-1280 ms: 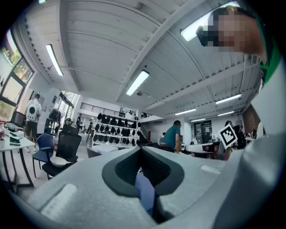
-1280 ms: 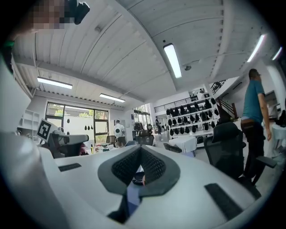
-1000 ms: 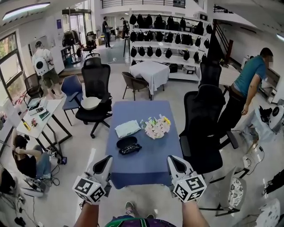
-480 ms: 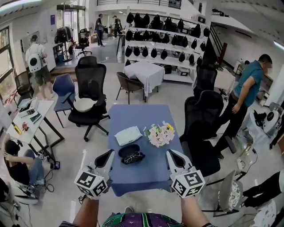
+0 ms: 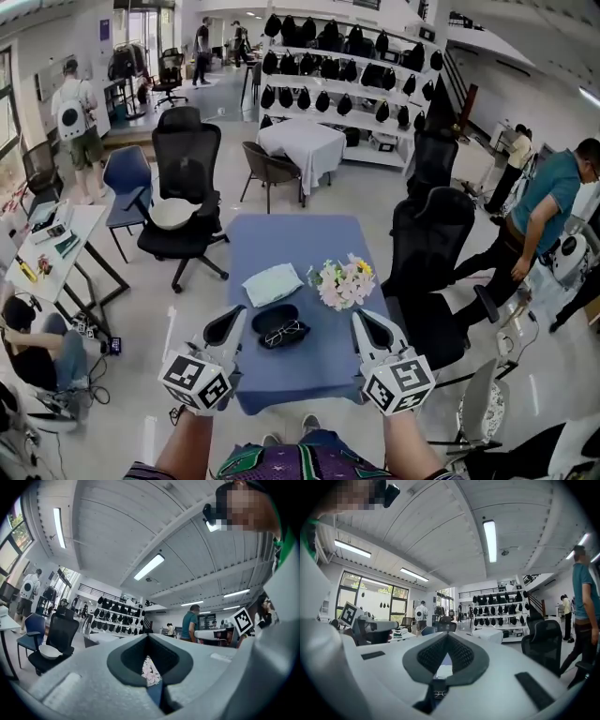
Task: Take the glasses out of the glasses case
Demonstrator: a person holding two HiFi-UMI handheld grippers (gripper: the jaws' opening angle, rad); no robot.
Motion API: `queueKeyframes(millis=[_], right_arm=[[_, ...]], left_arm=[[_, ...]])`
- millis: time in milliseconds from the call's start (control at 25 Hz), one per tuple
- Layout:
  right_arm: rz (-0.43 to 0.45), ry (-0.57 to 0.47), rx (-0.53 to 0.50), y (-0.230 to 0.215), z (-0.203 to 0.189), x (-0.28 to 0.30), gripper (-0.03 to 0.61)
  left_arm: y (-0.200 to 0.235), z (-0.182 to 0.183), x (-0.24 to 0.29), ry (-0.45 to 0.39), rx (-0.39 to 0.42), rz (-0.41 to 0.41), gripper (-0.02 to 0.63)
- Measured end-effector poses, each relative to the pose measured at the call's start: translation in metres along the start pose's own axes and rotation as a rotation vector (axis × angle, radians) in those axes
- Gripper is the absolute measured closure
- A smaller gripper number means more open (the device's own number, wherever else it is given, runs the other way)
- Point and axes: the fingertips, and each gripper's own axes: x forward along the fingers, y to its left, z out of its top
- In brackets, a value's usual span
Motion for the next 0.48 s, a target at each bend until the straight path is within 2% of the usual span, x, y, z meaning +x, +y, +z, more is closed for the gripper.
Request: queueKeyframes(millis=[160,280,360,400,480], right_arm=[[0.02,0.001,-0.009,-0.005,0.0,0.016,0.578],[0.035,-0.01,-0.004,-0.014,0.004,0.022,0.578],[0.045,-0.013,0.004,-0.017,0.005,0.025,0.578],[0.05,-0.01,0.006,-0.017,0.004,0.026,0.578],[0.058,-0.002,0.007,-0.018,0.001,0.027,0.578]], left_arm=[[0.009,-0.002,0.012,-0.008,-0.026,0.004,0.598],[0.002,-0.001,0.021,-0.009,-0.032,-0.025,0.593],[-0.004,0.001,0.026,-0.004,-0.021,-0.058,0.491],[-0.005,0.002,0.028,-0.001,-0.016,-0.069,0.465],[-0.004,-0.001,0.033,0.008,-0.004,-0.071,0.464]])
